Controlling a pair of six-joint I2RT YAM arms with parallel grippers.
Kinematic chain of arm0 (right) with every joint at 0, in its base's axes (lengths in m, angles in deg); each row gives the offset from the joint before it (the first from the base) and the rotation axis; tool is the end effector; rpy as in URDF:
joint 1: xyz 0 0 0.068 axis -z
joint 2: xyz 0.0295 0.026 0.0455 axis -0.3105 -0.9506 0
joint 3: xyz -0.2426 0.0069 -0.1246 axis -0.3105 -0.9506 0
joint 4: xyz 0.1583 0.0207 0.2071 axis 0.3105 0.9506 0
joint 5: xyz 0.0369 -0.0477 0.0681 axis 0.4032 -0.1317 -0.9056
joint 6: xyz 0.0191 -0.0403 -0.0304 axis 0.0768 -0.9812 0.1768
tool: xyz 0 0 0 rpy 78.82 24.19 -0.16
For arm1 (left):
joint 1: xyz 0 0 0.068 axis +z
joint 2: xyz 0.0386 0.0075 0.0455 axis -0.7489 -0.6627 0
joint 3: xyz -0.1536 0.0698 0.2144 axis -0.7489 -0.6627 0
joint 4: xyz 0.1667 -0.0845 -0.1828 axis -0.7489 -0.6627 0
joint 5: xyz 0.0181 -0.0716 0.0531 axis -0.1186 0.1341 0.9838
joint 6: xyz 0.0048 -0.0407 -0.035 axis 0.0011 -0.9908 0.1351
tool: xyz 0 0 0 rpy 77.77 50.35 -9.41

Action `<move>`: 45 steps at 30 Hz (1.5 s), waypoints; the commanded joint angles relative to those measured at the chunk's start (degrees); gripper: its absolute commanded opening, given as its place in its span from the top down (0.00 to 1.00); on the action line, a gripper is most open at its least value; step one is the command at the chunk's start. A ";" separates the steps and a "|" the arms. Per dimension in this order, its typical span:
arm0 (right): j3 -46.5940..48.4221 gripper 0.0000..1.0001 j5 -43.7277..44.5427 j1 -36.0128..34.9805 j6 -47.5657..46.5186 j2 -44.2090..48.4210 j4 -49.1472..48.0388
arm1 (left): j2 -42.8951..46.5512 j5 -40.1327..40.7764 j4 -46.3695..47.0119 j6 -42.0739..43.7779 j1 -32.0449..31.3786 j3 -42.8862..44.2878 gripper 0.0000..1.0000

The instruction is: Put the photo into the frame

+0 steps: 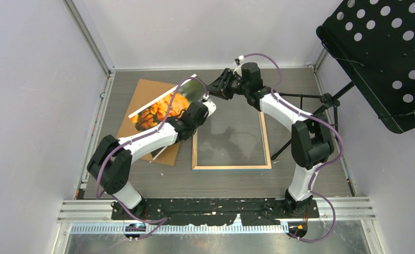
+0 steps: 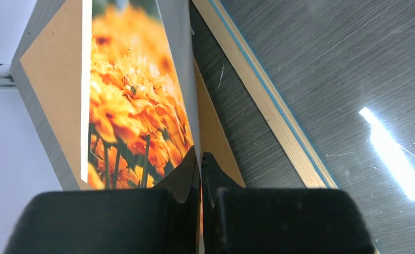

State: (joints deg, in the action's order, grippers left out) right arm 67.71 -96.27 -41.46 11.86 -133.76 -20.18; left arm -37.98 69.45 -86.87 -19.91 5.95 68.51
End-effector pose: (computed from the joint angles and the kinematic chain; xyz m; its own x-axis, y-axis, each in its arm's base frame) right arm 0.3934 0.1900 0.2831 -0.8241 0.4019 -0.3992 -0.1930 0.4634 0.8649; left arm 0.2665 -0.2216 0.2323 -0.4435 0.6610 -0.6053 0.4553 0.7479 0.4830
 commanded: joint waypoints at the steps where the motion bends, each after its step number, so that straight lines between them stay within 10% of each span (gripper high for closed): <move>1: 0.70 0.42 1.15 0.26 -2.40 4.33 -1.57 | 2.18 0.71 0.14 0.49 -0.26 2.83 1.00; 7: 1.94 0.09 3.19 0.66 -7.22 6.75 1.68 | 5.58 -2.98 -2.91 -0.03 -0.13 4.64 1.00; 25: -1.37 0.07 4.30 13.39 -18.50 20.34 0.20 | 16.64 -13.94 -16.57 -3.47 0.73 19.01 1.00; 45: -9.03 0.07 0.46 17.62 -26.75 28.66 0.00 | 8.05 -42.96 -26.09 -29.59 6.62 41.42 1.00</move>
State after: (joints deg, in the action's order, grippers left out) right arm 59.17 -94.68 -24.70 -12.27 -109.63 -18.23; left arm -28.56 35.62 -112.48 -40.69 10.58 106.41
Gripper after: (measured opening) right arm 0.926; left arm 0.001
